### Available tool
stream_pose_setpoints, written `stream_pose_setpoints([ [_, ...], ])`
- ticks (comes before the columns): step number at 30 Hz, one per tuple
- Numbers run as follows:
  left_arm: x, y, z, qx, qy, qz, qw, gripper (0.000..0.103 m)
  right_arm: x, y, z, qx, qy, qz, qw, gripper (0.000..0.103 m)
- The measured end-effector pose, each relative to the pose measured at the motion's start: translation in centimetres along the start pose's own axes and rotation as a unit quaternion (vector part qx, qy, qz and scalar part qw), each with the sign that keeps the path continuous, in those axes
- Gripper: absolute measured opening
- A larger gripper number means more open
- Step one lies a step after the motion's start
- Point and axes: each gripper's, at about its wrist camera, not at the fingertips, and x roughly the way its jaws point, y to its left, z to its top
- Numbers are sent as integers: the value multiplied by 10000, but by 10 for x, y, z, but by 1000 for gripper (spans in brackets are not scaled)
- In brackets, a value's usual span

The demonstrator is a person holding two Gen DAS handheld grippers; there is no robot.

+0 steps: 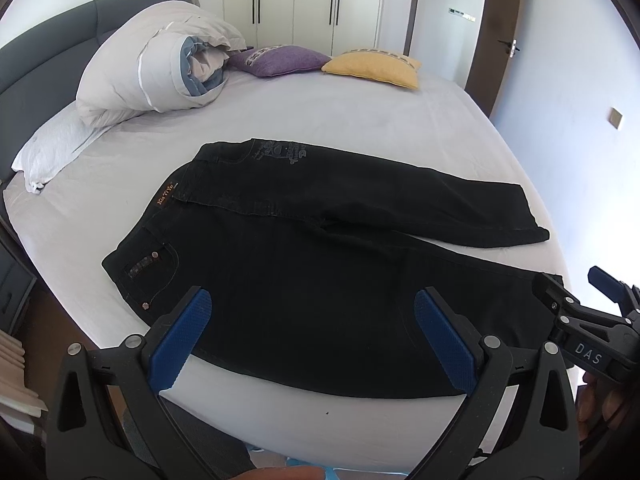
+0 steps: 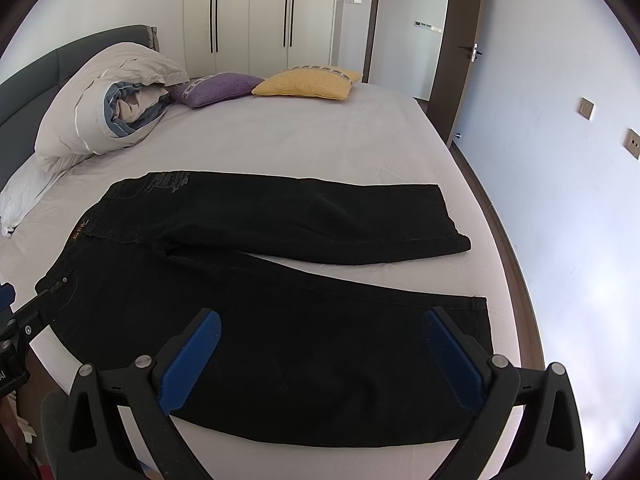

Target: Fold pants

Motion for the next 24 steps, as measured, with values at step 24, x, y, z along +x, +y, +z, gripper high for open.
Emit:
stream_pose_setpoints([
  [24,36,36,0,-1184,625,-1314,9823,103,16,5,1,-120,113,62,9998,103],
])
